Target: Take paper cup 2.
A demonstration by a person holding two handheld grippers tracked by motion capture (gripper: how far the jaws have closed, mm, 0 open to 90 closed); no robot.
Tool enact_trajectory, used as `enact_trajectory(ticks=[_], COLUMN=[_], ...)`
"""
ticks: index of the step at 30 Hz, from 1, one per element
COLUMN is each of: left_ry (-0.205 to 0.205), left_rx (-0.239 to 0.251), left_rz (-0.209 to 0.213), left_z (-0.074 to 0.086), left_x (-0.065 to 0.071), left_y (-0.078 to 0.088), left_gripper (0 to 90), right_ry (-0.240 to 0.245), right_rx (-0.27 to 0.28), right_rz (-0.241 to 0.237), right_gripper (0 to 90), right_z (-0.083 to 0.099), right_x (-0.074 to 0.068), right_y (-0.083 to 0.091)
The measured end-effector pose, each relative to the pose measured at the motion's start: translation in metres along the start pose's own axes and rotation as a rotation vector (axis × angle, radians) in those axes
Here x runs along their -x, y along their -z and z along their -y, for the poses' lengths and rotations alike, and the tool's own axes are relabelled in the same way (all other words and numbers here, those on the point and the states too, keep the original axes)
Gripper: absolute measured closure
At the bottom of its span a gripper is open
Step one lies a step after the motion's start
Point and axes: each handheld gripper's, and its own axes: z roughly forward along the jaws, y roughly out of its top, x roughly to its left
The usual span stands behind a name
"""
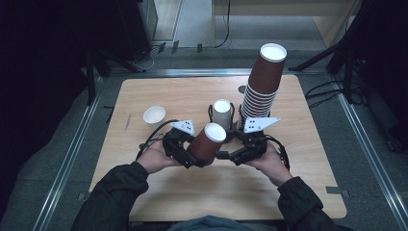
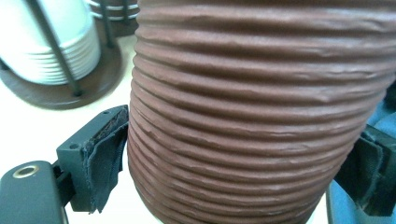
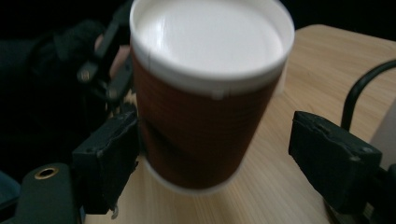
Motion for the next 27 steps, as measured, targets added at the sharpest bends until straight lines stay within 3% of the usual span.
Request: enact_trajectory(ticks=[2, 3, 4, 7, 8, 13, 17, 21, 27], left_ry=[0.001, -0.009, -0.009, -0.026, -0.040, -0.063, -0.085, -0.099, -0.113], left_rx=[-0.004, -0.034, -0.034, -0.088, -0.128, -0.199, -0.249, -0.340, -0.388], left_rz=[-0.010, -0.040, -0.040, -0.079, -0.102, -0.120, -0.123, -0.122, -0.117], left_z=[0.000, -0.001, -0.001, -0.002, -0.002, -0.003, -0.005, -0.006, -0.009], left_x=[-0.002, -0.002, -0.002, -0.002, -0.001, 0.000, 0.001, 0.000, 0.002], left_y=[0.005, 0.008, 0.008, 0.008, 0.007, 0.002, -0.002, -0.012, -0.021], left_gripper=[8.2, 8.3, 8.3, 8.3, 8.3, 8.2, 8.2, 8.2, 8.2], right_ry=[0.017, 0.030, 0.030, 0.043, 0.052, 0.069, 0.068, 0.069, 0.072], right_rx=[-0.049, -0.082, -0.082, -0.127, -0.162, -0.222, -0.232, -0.236, -0.241], right_rz=[0.023, 0.036, 0.036, 0.055, 0.067, 0.076, 0.067, 0.059, 0.050], right_gripper=[16.5, 16.5, 16.5, 16.5, 16.5, 16.5, 16.9, 17.8, 17.9], right_z=[0.002, 0.004, 0.004, 0.006, 0.008, 0.012, 0.013, 0.014, 0.015], right_x=[-0.001, -0.003, -0.003, -0.004, -0.004, -0.005, -0.005, -0.004, -0.002], right_y=[0.002, 0.003, 0.003, 0.003, 0.001, -0.001, -0.002, -0.003, -0.003])
